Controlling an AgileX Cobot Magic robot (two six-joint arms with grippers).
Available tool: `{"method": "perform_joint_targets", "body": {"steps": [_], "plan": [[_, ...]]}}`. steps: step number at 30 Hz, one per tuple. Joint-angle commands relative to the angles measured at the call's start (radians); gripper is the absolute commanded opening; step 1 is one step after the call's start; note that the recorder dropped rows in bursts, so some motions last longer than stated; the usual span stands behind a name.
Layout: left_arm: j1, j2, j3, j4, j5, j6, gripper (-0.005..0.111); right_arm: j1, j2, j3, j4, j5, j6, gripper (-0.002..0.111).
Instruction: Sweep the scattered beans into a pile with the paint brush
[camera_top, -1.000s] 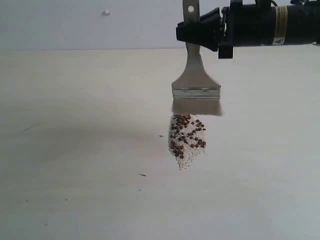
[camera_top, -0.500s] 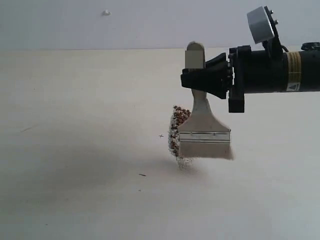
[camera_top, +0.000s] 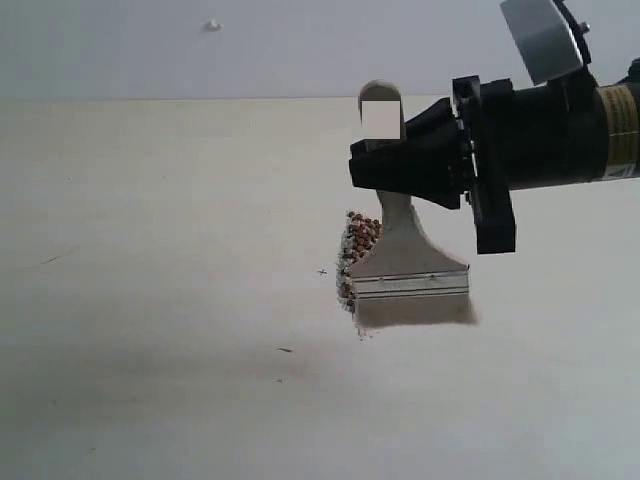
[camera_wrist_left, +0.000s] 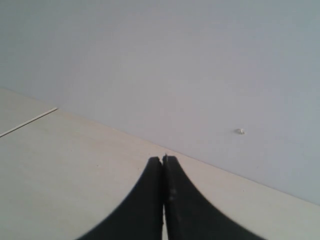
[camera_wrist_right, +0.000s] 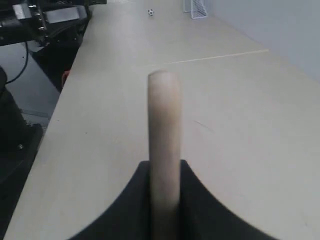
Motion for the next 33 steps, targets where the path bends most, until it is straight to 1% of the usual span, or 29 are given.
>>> {"method": "perform_joint_targets", "body": {"steps": [1, 4, 8, 15, 26, 33], "plan": [[0.003, 0.003, 0.004, -0.004, 0.003, -0.001, 0.000, 0.067, 0.023, 0.006, 0.033, -0.011, -0.057, 0.000], [0.003, 0.003, 0.004, -0.004, 0.003, -0.001, 0.000, 0.072, 0.093, 0.006, 0.082, -0.011, -0.107, 0.000], [0.003, 0.003, 0.004, -0.004, 0.003, -0.001, 0.000, 0.072, 0.201, 0.006, 0.100, -0.011, -0.176, 0.000], [0.003, 0.003, 0.004, -0.004, 0.003, -0.001, 0.000, 0.072, 0.315, 0.002, 0.173, -0.011, -0.287, 0.000], [0.003, 0.003, 0.004, -0.004, 0.003, -0.001, 0.000, 0.067, 0.400, -0.131, 0.171, -0.011, -0.253, 0.000], [0.003, 0.003, 0.004, -0.004, 0.003, -0.001, 0.000, 0.067, 0.400, -0.199, 0.175, 0.102, -0.248, 0.000]]}}
